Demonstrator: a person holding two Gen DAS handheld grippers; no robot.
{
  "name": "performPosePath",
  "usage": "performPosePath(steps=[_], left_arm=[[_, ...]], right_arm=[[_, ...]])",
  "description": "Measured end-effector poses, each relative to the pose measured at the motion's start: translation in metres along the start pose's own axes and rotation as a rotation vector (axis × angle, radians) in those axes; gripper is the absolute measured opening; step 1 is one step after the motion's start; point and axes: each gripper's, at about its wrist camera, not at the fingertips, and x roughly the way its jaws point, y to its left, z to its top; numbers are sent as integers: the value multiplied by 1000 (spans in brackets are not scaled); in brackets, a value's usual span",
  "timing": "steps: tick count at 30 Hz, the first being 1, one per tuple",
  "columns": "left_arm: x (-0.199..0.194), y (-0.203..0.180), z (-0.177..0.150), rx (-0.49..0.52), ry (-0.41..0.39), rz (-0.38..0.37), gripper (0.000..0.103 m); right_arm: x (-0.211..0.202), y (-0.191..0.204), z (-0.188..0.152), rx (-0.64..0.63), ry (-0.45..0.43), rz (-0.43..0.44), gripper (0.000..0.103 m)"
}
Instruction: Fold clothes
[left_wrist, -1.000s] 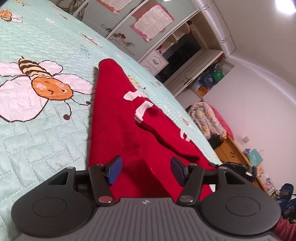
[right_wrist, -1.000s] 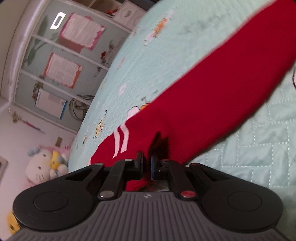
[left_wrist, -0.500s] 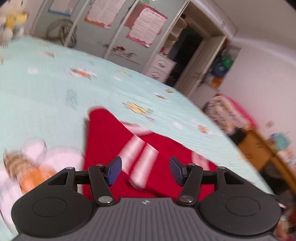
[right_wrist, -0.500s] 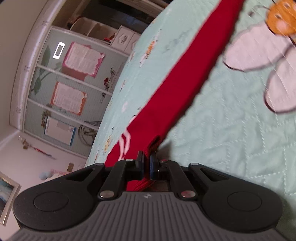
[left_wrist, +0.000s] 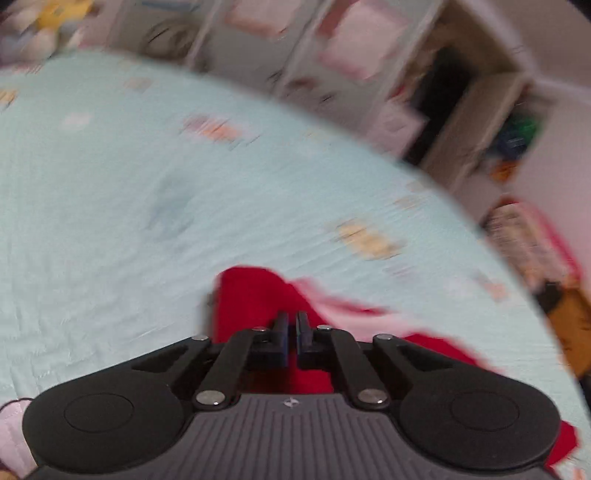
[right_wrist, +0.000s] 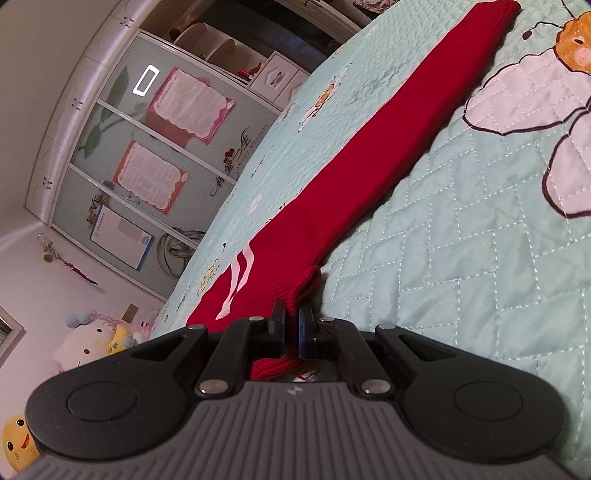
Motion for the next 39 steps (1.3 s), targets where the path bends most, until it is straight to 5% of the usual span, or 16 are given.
performPosePath(steps=[9, 11, 13, 19, 23, 26, 28, 30, 36, 39], left_arm=[[-11, -4, 11, 56, -27, -5, 4], [-19, -9, 15, 75, -31, -6, 11], [-26, -12, 11, 105, -29, -30, 30], [-16, -37, -11, 313, 22, 106, 25], [-57, -58, -18, 339, -16, 100, 27], [-79, -73, -43, 430, 4, 38, 43], [-65, -80, -71, 562, 118, 80, 48], [-70, -86, -86, 652, 69, 120, 51], [-124, -47, -74, 276, 27, 47, 51], [-167, -18, -90, 139, 3, 11, 51]], right_arm=[[-2, -2, -1, -8, 6, 18, 3], [-1, -2, -1, -8, 6, 18, 3], [-1, -2, -1, -8, 6, 18, 3], [-2, -4, -2, -8, 9, 18, 3], [-2, -3, -2, -2, 13, 17, 3], [-3, -3, -2, 10, 14, 25, 4], [-4, -5, -2, 30, 11, 35, 5], [-4, -2, -2, 25, 15, 12, 4], [0, 36, 1, -128, 69, -123, 5], [-4, 64, 4, -138, 66, -60, 5]])
